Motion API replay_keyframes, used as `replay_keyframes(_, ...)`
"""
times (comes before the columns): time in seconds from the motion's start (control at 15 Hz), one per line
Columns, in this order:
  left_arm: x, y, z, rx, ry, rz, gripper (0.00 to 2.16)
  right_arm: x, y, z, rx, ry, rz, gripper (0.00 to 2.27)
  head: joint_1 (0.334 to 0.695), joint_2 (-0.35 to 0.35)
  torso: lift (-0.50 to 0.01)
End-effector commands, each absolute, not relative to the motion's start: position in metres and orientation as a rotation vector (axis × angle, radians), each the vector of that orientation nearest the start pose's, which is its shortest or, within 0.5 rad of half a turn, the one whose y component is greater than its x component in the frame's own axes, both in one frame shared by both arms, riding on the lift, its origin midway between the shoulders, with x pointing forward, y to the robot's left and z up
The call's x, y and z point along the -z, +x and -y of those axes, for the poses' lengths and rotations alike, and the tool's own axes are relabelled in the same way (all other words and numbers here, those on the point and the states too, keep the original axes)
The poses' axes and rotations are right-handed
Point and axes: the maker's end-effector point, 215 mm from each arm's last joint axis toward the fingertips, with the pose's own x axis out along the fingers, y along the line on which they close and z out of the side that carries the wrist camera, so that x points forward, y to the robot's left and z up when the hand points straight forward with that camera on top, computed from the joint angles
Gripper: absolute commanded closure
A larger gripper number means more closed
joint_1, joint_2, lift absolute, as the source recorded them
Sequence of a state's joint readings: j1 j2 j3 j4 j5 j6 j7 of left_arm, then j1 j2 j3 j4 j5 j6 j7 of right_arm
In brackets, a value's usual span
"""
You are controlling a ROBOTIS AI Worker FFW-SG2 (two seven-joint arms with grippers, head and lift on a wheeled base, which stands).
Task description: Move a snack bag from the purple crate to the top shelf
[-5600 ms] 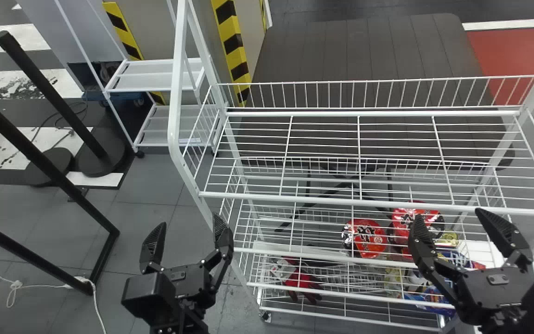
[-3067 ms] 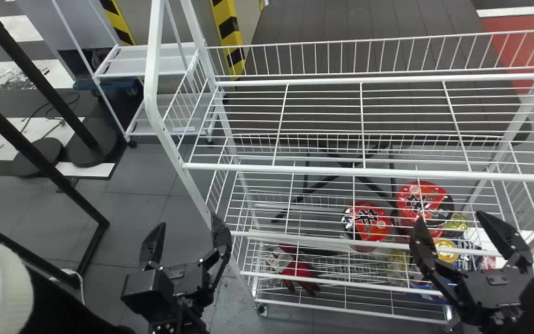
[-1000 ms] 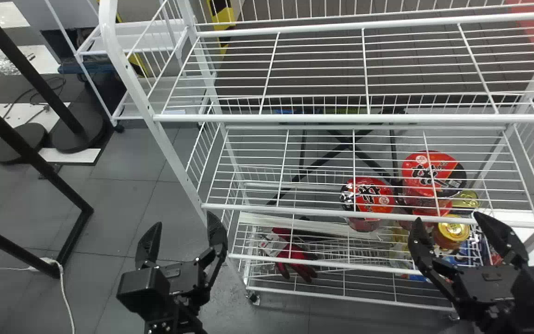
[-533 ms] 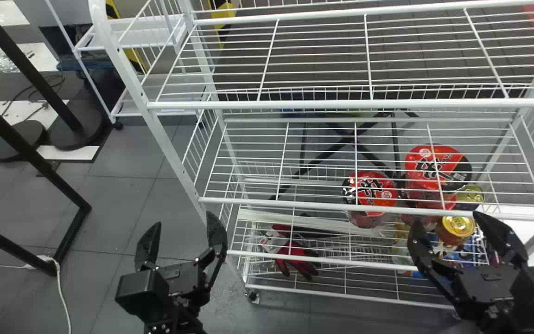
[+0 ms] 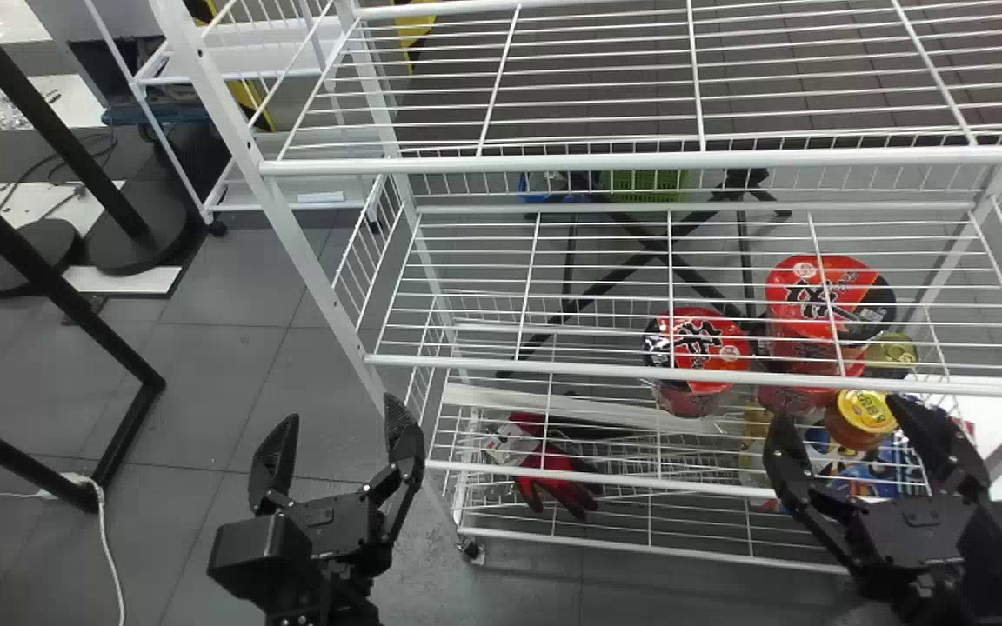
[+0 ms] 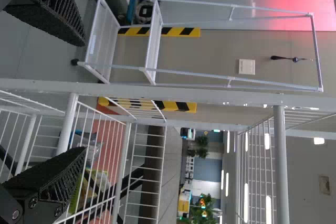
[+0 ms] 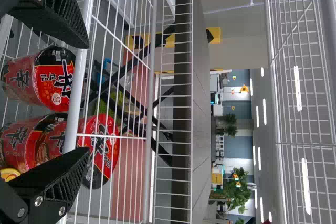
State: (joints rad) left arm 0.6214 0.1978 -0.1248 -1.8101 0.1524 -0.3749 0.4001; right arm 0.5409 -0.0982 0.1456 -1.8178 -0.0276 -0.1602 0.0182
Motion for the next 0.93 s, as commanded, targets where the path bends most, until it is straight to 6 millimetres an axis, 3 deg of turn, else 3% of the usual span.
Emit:
replay_keyframes(0.0,0.4102,0.3708,-0.2837,-0.232,-0.041,-0.041,0.11,0.4333,0.4009,0.1571,-0.187,0.008,-0.142,0.13,0.695,0.184,-0.296)
replay_keyframes(0.87,0.4066,0.3687,-0.2801,-0.222,-0.047,-0.036,0.11,0.4279,0.3960,0.1551,-0.194,0.013,-0.128,0.13,0.695,0.184,-0.348)
